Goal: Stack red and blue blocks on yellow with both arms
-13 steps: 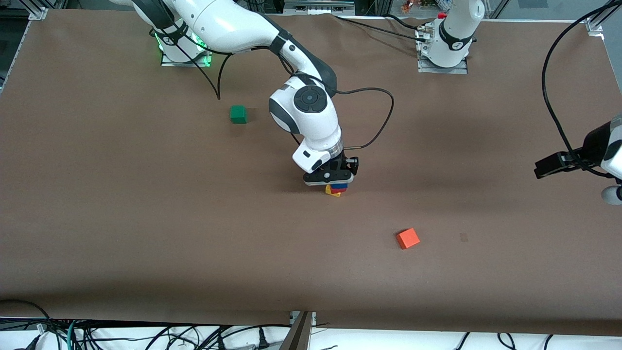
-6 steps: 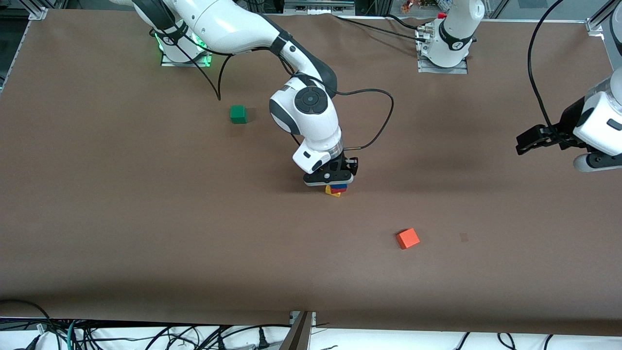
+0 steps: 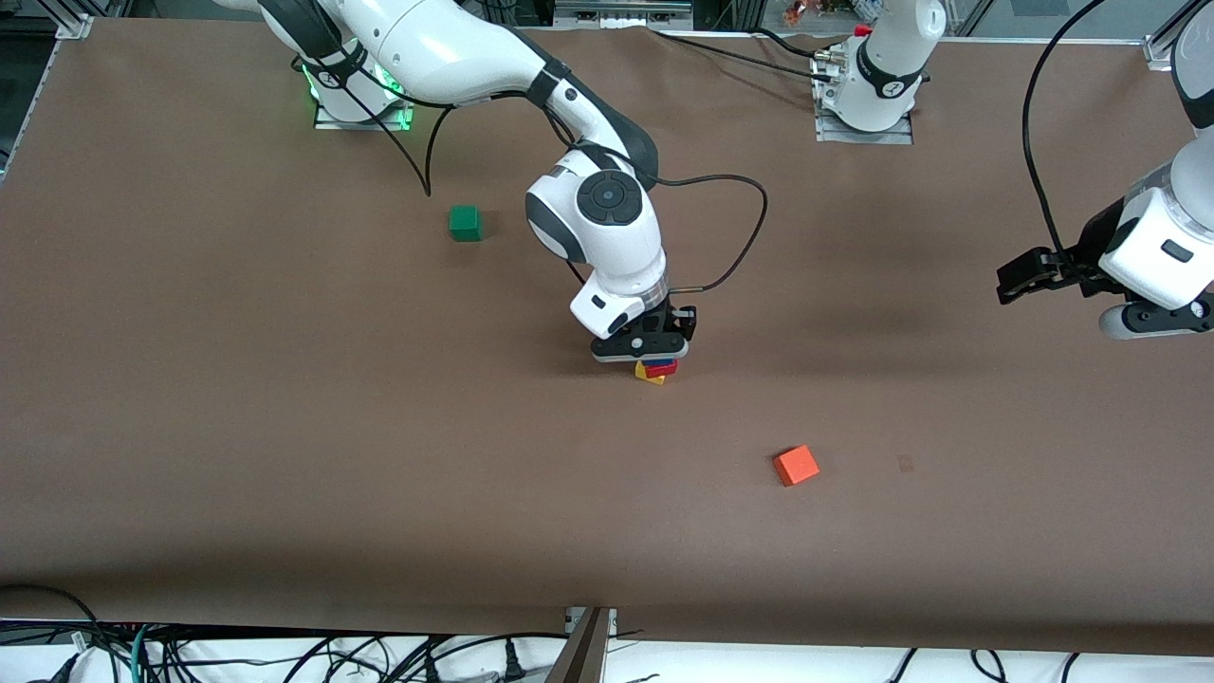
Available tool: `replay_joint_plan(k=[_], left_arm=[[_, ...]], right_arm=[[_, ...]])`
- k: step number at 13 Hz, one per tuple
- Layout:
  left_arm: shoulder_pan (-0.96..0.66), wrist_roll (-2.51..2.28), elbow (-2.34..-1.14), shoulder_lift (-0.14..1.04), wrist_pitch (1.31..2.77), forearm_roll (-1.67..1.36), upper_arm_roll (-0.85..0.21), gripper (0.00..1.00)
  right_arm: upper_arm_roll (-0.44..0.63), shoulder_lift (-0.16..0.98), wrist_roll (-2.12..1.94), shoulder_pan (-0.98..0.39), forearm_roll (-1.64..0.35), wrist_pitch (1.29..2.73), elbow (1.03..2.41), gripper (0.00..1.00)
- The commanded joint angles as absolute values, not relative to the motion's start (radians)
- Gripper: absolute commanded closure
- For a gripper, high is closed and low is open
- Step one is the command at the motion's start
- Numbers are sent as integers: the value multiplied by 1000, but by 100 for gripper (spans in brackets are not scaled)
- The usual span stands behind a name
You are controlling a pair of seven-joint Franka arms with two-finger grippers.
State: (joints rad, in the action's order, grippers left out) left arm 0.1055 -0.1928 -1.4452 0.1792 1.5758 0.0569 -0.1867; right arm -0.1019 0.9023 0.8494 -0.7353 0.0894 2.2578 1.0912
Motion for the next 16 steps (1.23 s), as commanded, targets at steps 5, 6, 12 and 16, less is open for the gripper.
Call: replay_joint_plan(k=[5,6,12,16], left_arm=[[121,-166,-1425,186,1583,37,-192,0],[121,-166,-1424,186,1583,35,-192,0],[121,-167,-1419,190,1583,35,-192,0],[118,-169,-1419,198,1583,35,-192,0]], right_arm=[[-101,914,851,-742,103,2252,1054,18],[-101,913,850,-742,103,2249,1055,14],[-104,793,812,-694,94,2059,1057,0],[-98,672,746,-588,12,1881,1081,0]])
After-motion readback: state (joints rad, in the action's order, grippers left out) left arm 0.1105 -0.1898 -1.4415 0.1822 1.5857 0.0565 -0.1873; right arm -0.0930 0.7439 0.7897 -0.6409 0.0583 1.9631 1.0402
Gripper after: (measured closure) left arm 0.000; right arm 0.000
